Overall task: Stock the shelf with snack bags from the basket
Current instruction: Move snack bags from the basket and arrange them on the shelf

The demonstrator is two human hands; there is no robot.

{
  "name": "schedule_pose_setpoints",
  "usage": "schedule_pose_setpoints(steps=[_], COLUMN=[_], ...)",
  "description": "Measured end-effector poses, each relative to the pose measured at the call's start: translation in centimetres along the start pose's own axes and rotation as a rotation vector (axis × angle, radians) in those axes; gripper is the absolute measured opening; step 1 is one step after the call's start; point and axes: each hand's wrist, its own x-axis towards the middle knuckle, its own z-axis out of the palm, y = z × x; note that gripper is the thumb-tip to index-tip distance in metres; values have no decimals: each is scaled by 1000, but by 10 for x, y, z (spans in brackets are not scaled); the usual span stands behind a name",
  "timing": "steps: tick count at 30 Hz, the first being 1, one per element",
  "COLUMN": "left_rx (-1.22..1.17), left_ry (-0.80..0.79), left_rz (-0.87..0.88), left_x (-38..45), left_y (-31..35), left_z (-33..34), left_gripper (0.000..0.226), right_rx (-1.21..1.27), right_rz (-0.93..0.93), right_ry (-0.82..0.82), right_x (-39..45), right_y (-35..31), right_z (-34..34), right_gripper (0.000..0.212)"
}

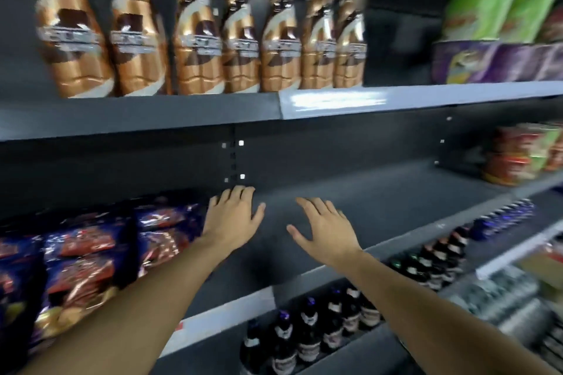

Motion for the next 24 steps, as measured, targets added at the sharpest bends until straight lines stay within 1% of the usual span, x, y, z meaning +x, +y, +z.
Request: schedule_pose_setpoints(steps=[5,9,12,14,18,21,24], left_rx=[-177,-312,-448,-527,-584,-593,-573], left_ry=[-26,-109,-168,-202,-256,-289,-332], left_rz=[214,367,410,420,503,549,593], left_x=[32,42,39,35,30,28,30], left_y=[160,292,381,435,525,573,611], left_z=[25,48,68,80,101,120,148], left_gripper=[55,55,53,51,53,53,52], right_rx=[-68,-108,-96,-81,-98,-126,-127], right_rz=[241,456,608,692,764,825,884], right_ry=[48,96,102,95,114,121,108], right_x=[-65,-136,-191,-221,-270,-297,-318], right_y=[130,234,297,332,389,423,457], right_z=[-52,-96,-124,-141,-164,-172,-164], right_gripper=[69,67,62,64,62,61,61])
